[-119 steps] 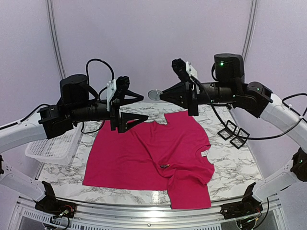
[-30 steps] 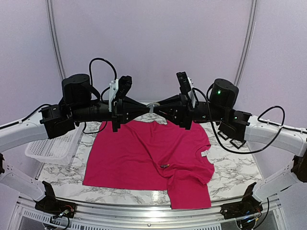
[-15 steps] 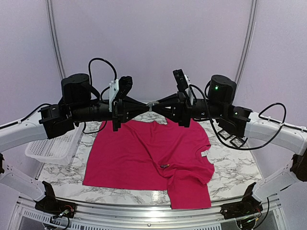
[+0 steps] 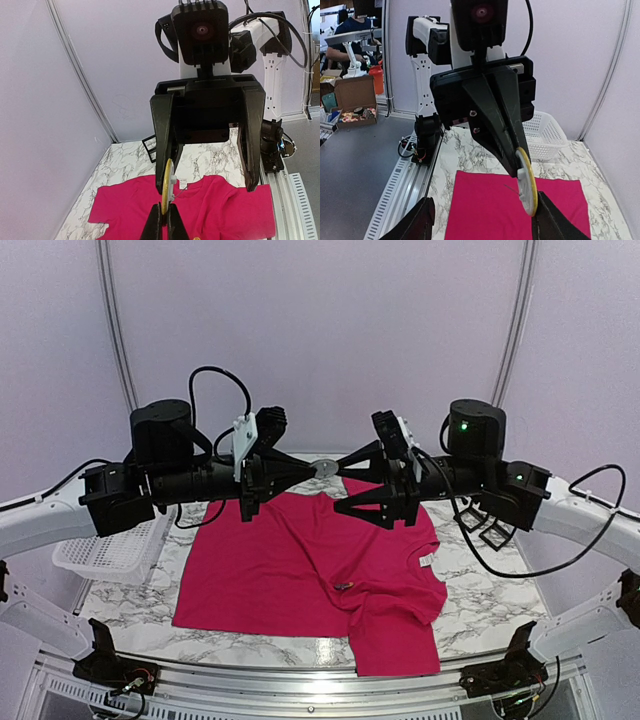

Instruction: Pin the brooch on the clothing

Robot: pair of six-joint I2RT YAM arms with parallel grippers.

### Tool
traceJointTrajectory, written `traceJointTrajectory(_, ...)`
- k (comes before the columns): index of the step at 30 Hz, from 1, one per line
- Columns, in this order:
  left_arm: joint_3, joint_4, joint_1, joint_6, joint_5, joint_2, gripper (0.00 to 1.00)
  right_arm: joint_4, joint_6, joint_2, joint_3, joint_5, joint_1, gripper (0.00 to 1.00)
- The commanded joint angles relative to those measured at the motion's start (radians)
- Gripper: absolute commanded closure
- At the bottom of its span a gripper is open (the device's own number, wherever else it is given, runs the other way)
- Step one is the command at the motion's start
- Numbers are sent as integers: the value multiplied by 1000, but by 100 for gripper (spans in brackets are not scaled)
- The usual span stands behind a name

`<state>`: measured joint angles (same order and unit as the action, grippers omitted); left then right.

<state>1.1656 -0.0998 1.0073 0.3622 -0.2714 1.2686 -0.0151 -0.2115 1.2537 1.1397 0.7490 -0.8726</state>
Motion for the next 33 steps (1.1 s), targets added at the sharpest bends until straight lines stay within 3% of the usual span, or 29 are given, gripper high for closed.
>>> traceJointTrajectory(1, 3, -4, -4, 16, 47, -27, 100, -172, -154, -99, -3, -9, -8, 37)
traceJointTrajectory(6, 2, -8, -4, 12, -26, -31, 100, -136, -101, -124, 1, -227, -3, 35)
traceJointTrajectory(8, 3, -8, -4, 10, -43, -28, 100, -95, -57, -111, 13, -280, 4, 40)
traceJointTrajectory(12, 10, 3, -4, 2, -51, -22, 100, -35, -19, -66, 52, -173, 8, 54)
traceJointTrajectory(24, 17, 14, -3, -2, -78, -13, 100, 7, 20, -17, 69, -140, 9, 88)
traceJointTrajectory(33, 27, 37, -3, -17, -109, 11, 100, 7, 47, 8, 70, -108, 9, 94)
